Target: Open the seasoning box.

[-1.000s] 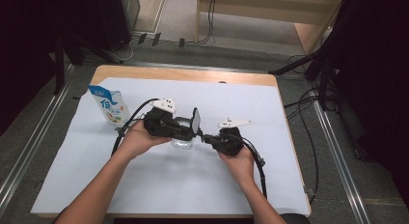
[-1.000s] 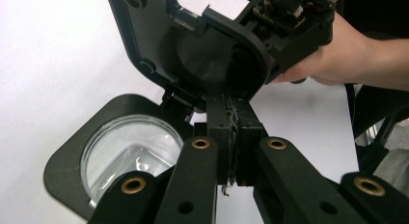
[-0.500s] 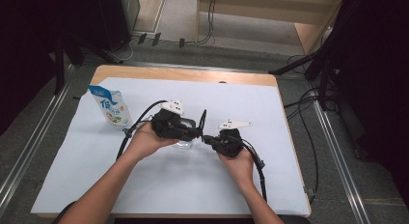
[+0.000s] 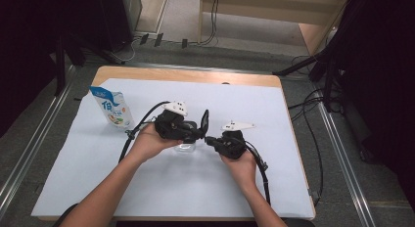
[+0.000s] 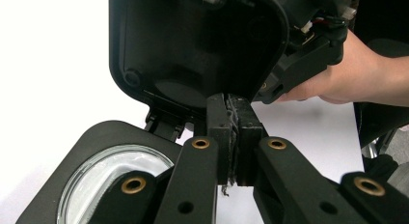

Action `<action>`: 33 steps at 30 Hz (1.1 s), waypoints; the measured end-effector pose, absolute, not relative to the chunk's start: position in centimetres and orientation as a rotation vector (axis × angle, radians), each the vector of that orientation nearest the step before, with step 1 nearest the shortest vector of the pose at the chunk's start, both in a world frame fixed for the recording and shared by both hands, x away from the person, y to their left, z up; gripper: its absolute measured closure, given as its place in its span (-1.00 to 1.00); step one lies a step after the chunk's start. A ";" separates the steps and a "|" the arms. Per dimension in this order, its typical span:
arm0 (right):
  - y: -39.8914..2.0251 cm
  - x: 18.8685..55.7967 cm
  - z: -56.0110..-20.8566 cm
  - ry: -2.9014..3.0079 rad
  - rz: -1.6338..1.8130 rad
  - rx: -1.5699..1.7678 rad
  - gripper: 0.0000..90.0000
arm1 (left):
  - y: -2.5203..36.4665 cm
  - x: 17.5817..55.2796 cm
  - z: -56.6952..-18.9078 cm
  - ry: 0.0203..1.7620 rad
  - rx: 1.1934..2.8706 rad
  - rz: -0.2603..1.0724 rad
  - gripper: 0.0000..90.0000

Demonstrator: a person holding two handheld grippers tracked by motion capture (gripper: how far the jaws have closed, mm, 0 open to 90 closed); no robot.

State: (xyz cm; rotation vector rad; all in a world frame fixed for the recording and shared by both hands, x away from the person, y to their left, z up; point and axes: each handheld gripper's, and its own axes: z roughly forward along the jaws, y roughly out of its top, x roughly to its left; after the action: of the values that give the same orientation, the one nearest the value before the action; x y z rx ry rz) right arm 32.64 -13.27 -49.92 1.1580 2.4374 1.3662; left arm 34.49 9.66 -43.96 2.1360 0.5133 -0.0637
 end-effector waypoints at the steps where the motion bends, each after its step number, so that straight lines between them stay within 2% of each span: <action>1: -13.3 32.7 -49.9 2.437 1.367 1.158 1.00 | 9.7 34.5 -44.0 0.514 2.136 -0.063 0.99; 21: -13.3 32.8 -49.8 2.436 1.375 1.167 1.00 | 9.5 35.5 -43.5 0.555 2.106 -0.052 0.97; 26: -13.7 32.9 -49.7 2.440 1.370 1.162 1.00 | 10.2 35.5 -43.1 0.594 2.091 -0.063 0.71; 33: -14.7 33.5 -49.3 2.426 1.376 1.169 0.72 | 11.5 35.3 -42.8 0.624 2.087 -0.051 0.40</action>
State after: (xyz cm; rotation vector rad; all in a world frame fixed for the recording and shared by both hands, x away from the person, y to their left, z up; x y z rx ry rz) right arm 33.47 -14.67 -49.33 1.1688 2.4260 1.3756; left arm 35.29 11.54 -42.82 2.0866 0.6241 -0.0512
